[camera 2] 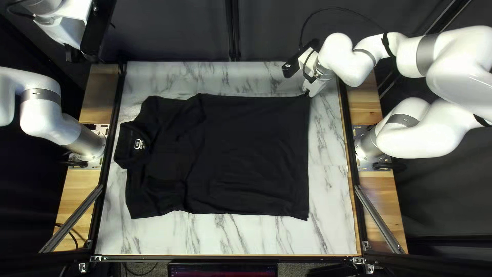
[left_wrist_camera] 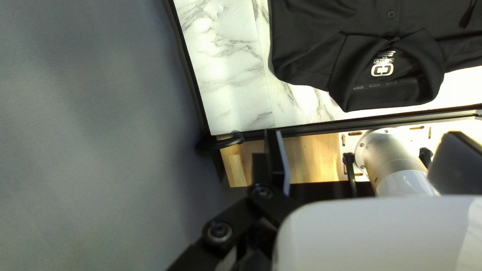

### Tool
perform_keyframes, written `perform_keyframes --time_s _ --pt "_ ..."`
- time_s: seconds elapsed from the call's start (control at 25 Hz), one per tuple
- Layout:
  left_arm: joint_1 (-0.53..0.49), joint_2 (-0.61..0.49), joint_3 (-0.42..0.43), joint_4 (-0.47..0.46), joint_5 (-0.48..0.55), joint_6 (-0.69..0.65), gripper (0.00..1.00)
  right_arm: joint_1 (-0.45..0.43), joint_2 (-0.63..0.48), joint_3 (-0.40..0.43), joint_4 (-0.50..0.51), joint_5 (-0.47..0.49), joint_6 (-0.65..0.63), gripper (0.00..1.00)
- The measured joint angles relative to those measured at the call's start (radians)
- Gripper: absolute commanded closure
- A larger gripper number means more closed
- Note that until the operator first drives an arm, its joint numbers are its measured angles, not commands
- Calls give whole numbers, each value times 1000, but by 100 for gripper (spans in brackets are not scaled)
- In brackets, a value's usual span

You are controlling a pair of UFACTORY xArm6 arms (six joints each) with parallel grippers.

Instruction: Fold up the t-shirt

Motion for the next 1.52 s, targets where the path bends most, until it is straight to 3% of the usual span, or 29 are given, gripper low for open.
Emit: perform_keyframes --time_s 0.44,0.48,0.8,0.92,1.28,1.52 --pt "0 0 0 0 0 0 0 -68 -73 21 -61 92 15 100" --pt "0 0 0 0 0 0 0 -65 -73 18 -62 99 22 0" --pt "0 0 0 0 0 0 0 38 -121 -22 -47 192 93 0" --pt "0 0 0 0 0 0 0 118 -175 -33 -48 259 169 0" --pt "0 0 0 0 0 0 0 528 -236 -44 18 374 684 0" --pt "0 0 0 0 0 0 0 555 -235 -45 29 380 724 0"
